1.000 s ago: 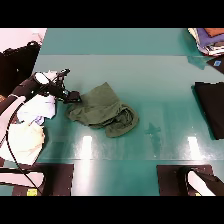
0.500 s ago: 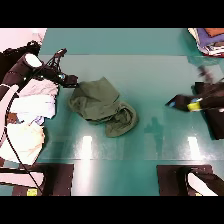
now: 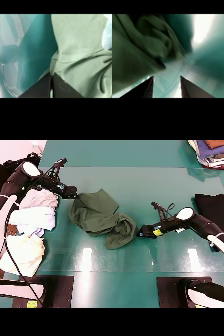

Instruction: Fold the shirts.

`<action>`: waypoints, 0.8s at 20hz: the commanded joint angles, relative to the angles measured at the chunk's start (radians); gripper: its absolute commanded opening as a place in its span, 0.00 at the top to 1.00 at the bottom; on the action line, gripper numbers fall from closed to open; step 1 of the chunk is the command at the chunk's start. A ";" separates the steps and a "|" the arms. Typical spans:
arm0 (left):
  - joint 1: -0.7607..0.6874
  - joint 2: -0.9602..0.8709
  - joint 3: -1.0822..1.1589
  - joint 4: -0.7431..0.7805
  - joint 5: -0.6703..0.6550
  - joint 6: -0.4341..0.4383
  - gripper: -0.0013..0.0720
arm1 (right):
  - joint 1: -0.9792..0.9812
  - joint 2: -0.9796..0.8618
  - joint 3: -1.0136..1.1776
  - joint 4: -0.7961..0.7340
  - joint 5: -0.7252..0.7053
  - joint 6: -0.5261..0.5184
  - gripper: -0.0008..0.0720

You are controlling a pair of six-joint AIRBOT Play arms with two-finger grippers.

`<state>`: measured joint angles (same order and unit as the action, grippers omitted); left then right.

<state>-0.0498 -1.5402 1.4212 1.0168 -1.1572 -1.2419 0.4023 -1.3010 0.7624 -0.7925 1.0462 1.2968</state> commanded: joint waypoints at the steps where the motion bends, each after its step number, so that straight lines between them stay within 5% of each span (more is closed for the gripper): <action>1: 0.000 0.000 0.002 0.000 -0.006 0.000 0.95 | 0.038 -0.040 0.040 0.014 -0.056 -0.026 0.46; 5: 0.000 0.000 0.002 0.000 -0.003 0.000 0.95 | 0.038 -0.040 0.065 0.016 -0.061 -0.041 0.36; 16: 0.000 0.001 0.002 -0.002 -0.003 0.000 0.95 | 0.087 -0.055 0.065 0.120 -0.142 -0.110 0.36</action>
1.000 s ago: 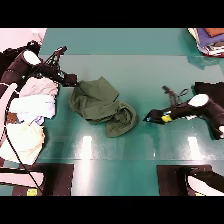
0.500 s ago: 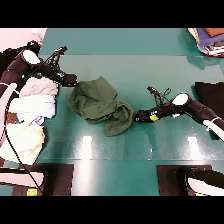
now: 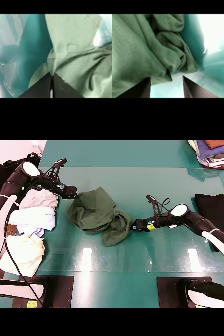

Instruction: Fold the shirts.

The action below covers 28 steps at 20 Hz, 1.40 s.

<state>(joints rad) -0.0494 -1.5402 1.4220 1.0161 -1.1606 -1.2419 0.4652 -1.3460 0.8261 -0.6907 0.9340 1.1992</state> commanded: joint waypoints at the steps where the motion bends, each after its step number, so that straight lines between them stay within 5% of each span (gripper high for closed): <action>1: 0.000 0.000 0.001 -0.003 0.000 -0.001 0.95 | 0.039 -0.026 0.001 0.018 -0.034 -0.012 0.36; 4: 0.000 0.000 0.001 -0.003 -0.001 -0.010 0.95 | 0.078 -0.075 0.002 0.018 -0.058 -0.014 0.41; 7: 0.000 0.001 0.001 -0.003 -0.002 -0.014 0.95 | 0.090 -0.078 0.003 0.019 -0.100 -0.015 0.83; 10: 0.000 0.001 0.001 -0.004 -0.003 -0.015 0.95 | 0.089 -0.077 0.003 0.018 -0.126 -0.015 0.97; 17: 0.000 0.152 0.148 0.079 -0.059 -0.034 0.95 | -0.119 0.192 0.045 -0.041 -0.042 0.007 0.97; 21: 0.000 0.334 0.386 0.091 -0.085 -0.042 0.95 | -0.344 0.396 0.296 -0.221 0.179 0.100 0.97; 28: 0.000 0.594 0.654 0.087 -0.025 -0.079 0.95 | -0.537 0.592 0.649 -0.230 0.314 0.107 0.97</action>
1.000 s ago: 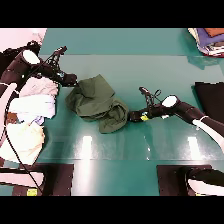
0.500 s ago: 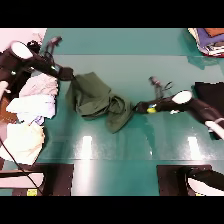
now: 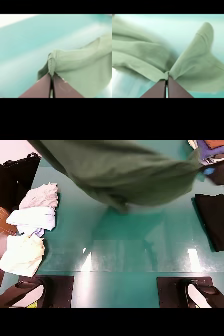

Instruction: Fold the shirts.

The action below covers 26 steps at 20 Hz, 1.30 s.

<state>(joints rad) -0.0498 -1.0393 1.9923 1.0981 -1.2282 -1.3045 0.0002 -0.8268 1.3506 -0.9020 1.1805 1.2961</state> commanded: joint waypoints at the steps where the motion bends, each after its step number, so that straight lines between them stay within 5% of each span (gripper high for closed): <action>1: 0.000 0.129 0.085 0.005 0.081 -0.032 0.95 | -0.099 0.087 0.167 -0.019 0.091 0.014 0.97; 6: 0.000 0.205 0.121 0.010 0.234 -0.030 0.95 | -0.257 0.072 0.389 -0.018 0.247 0.059 0.97; 11: 0.001 0.102 0.050 0.101 0.157 -0.032 0.95 | -0.248 -0.067 0.486 -0.028 0.428 0.201 0.97; 15: 0.001 -0.124 -0.124 0.107 0.008 -0.034 0.95 | 0.009 -0.193 0.290 -0.366 0.439 0.317 0.97; 20: 0.001 -0.472 -0.250 0.106 0.017 -0.032 0.95 | 0.269 -0.428 0.011 -0.513 0.159 0.337 0.97; 26: 0.001 -0.675 -0.250 0.106 0.267 -0.033 0.95 | 0.291 -0.701 0.102 -0.504 -0.020 0.338 0.97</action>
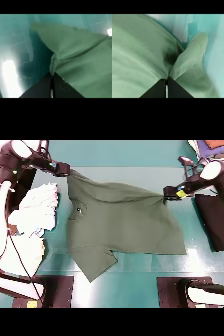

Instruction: Fold the shirts.

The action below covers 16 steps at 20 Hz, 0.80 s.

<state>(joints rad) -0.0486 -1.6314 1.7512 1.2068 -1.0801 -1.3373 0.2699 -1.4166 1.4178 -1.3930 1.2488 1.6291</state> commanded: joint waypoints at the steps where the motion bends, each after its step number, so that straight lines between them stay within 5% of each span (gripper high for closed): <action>1: 0.000 -0.085 -0.009 -0.003 0.147 -0.003 0.95 | 0.018 -0.140 0.071 -0.013 -0.089 0.004 0.97; 2: 0.000 -0.084 -0.004 -0.002 0.154 -0.024 0.91 | 0.017 -0.166 0.108 -0.013 -0.087 0.004 0.97; 3: 0.000 -0.084 0.007 -0.002 0.142 -0.027 0.53 | 0.017 -0.185 0.143 -0.013 -0.079 0.004 0.89; 4: 0.002 -0.084 0.024 0.001 0.106 -0.028 0.26 | 0.013 -0.202 0.183 -0.013 -0.061 0.000 0.54; 5: 0.008 -0.084 0.050 0.002 0.047 -0.028 0.23 | 0.013 -0.210 0.217 -0.014 -0.037 0.000 0.44; 10: 0.127 -0.011 0.129 0.001 -0.405 -0.077 0.23 | -0.023 -0.118 0.216 -0.010 0.082 -0.053 0.48; 12: 0.157 0.090 0.014 0.002 -0.413 -0.076 0.23 | -0.051 -0.031 0.111 0.055 0.082 -0.079 0.59; 16: 0.159 0.356 -0.426 0.014 -0.307 -0.070 0.23 | -0.135 0.140 -0.120 0.305 0.101 -0.172 0.59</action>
<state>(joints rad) 0.0952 -1.4284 1.5631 1.2156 -1.4040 -1.4036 0.1837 -1.3796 1.4269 -1.2518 1.3281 1.5242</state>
